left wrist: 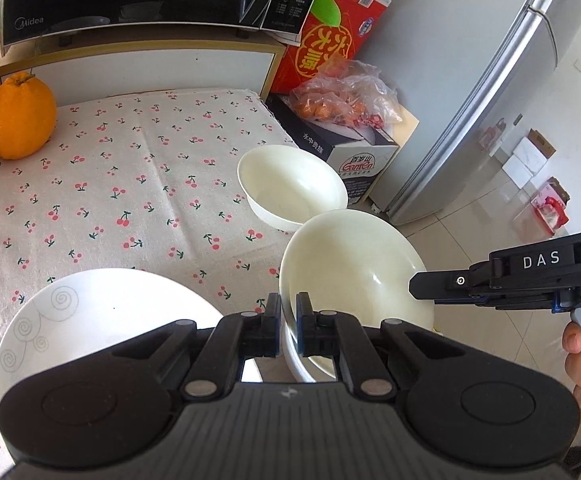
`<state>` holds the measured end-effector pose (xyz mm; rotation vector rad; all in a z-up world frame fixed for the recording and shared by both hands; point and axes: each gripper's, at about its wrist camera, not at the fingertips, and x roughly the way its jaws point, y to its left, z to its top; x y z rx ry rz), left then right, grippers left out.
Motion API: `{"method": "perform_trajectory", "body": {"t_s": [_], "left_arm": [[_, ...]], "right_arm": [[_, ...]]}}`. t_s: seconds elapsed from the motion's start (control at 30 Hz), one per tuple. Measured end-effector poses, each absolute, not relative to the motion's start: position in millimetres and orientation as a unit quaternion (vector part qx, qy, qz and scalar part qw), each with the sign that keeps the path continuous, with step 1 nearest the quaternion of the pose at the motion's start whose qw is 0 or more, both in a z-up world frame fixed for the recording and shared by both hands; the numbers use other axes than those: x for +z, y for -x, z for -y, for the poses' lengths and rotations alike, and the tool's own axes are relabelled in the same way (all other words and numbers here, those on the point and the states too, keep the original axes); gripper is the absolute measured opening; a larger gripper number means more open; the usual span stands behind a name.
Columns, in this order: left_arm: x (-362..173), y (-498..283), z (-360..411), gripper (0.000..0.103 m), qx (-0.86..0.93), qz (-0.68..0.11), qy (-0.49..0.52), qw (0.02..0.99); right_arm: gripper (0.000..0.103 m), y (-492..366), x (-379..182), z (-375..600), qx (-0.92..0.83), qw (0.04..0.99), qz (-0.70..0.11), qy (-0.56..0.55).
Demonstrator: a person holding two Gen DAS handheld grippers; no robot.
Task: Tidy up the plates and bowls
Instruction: 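Lift the white bowl with the left gripper and carry it over the placed bowl, then lower the white bowl into the placed bowl and open the left gripper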
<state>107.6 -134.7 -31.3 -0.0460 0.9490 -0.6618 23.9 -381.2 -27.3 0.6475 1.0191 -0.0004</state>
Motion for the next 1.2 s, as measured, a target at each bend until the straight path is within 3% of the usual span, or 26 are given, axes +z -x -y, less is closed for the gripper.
{"method": "perform_trajectory", "body": {"t_s": [0.73, 1.2], "left_arm": [[-47.5, -94.8, 147.6, 0.008, -0.310, -0.461, -0.034, 0.831], [-50.5, -96.1, 147.1, 0.009, -0.307, -0.467, -0.034, 0.829]], "right_arm": [[0.016, -23.4, -39.5, 366.4, -0.011, 0.822, -0.521, -0.229], [0.016, -24.8, -35.3, 370.7, -0.007, 0.823, -0.517, -0.235]]}}
